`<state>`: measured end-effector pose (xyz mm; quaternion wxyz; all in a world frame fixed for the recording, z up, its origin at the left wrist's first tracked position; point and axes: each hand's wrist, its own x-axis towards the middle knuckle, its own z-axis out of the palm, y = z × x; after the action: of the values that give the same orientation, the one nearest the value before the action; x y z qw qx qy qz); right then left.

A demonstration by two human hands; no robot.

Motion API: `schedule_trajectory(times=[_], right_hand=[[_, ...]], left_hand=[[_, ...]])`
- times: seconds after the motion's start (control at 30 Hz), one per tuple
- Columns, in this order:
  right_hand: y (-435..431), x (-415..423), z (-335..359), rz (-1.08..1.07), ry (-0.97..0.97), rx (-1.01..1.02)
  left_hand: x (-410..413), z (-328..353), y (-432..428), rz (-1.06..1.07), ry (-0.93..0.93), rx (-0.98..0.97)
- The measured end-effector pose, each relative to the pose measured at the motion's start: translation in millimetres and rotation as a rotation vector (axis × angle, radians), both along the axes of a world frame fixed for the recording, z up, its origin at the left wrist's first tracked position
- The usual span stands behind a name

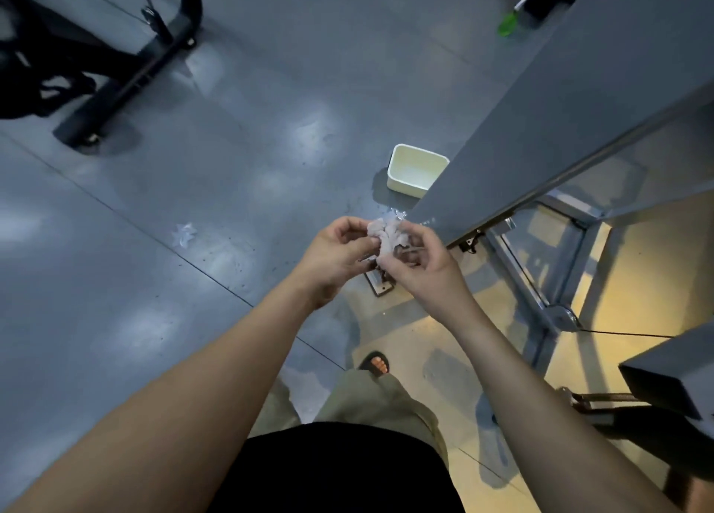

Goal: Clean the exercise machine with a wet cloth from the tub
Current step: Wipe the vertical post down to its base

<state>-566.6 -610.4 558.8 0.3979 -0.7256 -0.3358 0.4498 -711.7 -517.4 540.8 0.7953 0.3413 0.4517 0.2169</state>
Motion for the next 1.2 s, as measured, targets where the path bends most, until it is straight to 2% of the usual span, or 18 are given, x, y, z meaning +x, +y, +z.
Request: schedule_trajectory(times=[0.13, 0.27, 0.5, 0.67, 0.77, 0.87, 1.0, 1.1, 1.2], right_hand=[[23.9, -25.3, 7.9, -0.015, -0.036, 0.001], [42.8, -42.9, 12.5, -0.068, -0.123, 0.009], [78.1, -103.5, 15.2, -0.406, -0.011, -0.013], [85.6, -125.7, 19.3, -0.662, 0.044, 0.032], [87.5, -124.5, 19.9, -0.787, 0.31, 0.143], [88.2, -117.9, 10.9, -0.864, 0.479, 0.224], [76.1, -105.1, -22.2, -0.913, 0.521, 0.287], [59.3, -102.1, -43.3, -0.929, 0.538, 0.361], [47.2, -98.0, -66.5, -1.023, 0.45, 0.326]], left_hand=[[-29.7, 5.5, 37.4, -0.205, 0.109, 0.19], [-46.0, 6.4, 86.6, -0.371, 0.107, 0.287], [-64.0, 18.6, 149.3, -0.715, 0.012, 0.373], [-62.4, 22.6, 166.0, -0.724, 0.068, 0.331], [-50.9, 17.7, 171.5, -0.653, 0.118, 0.302], [-37.1, 10.2, 163.5, -0.721, 0.062, 0.296], [-19.6, -16.7, 139.1, -0.769, 0.022, 0.338], [-5.5, -44.6, 119.9, -0.8, 0.101, 0.41], [8.6, -66.5, 106.9, -0.79, 0.174, 0.466]])
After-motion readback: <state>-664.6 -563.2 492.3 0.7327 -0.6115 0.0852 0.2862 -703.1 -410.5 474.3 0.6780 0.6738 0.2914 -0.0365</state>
